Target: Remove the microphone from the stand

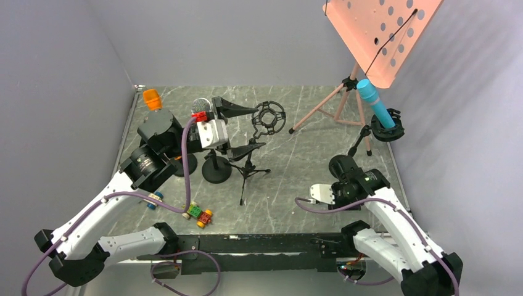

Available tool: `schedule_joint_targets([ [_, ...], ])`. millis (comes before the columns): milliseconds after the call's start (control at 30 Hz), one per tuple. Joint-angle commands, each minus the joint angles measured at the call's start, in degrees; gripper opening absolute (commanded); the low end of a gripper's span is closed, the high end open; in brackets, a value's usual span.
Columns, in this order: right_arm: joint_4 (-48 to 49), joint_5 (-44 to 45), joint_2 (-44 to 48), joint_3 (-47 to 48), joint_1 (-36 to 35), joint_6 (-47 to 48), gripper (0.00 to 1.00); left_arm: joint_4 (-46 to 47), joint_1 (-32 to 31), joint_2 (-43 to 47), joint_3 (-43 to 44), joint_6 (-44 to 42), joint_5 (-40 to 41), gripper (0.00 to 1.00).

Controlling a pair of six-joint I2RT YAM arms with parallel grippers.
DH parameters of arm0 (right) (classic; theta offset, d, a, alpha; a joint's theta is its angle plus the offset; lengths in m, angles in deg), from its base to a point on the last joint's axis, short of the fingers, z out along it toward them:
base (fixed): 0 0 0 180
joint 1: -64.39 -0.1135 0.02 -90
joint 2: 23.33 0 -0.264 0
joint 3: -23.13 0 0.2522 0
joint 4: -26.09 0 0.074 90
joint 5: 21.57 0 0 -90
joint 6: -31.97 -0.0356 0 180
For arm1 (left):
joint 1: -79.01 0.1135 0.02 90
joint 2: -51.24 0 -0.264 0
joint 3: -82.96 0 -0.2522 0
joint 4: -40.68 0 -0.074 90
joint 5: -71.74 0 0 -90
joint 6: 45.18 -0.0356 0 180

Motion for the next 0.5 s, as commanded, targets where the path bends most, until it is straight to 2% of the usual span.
schedule_joint_targets([
  [0, 3.2, 4.3, -3.0, -5.1, 4.9, 12.0, 0.00, 1.2, 1.2, 1.3, 1.4, 0.5, -1.3, 0.81],
  [133, 7.8, 5.5, -6.5, -10.1, 11.7, 21.4, 0.00, 1.9, 1.3, 1.2, 1.3, 1.1, -1.5, 0.81],
  [267, 11.0, 6.6, -7.0, -13.2, 13.8, 27.8, 0.00, 1.6, 1.4, 1.5, 1.0, 1.3, -1.4, 0.81],
  [400, 13.8, 9.4, -7.1, -17.2, 13.8, 30.2, 0.15, 1.4, 2.0, 2.2, 0.5, 1.2, -1.4, 0.81],
  [467, 15.3, 8.4, -7.6, -17.8, 13.9, 29.4, 0.27, 1.4, 2.5, 2.4, 0.6, 1.4, -1.5, 0.81],
])
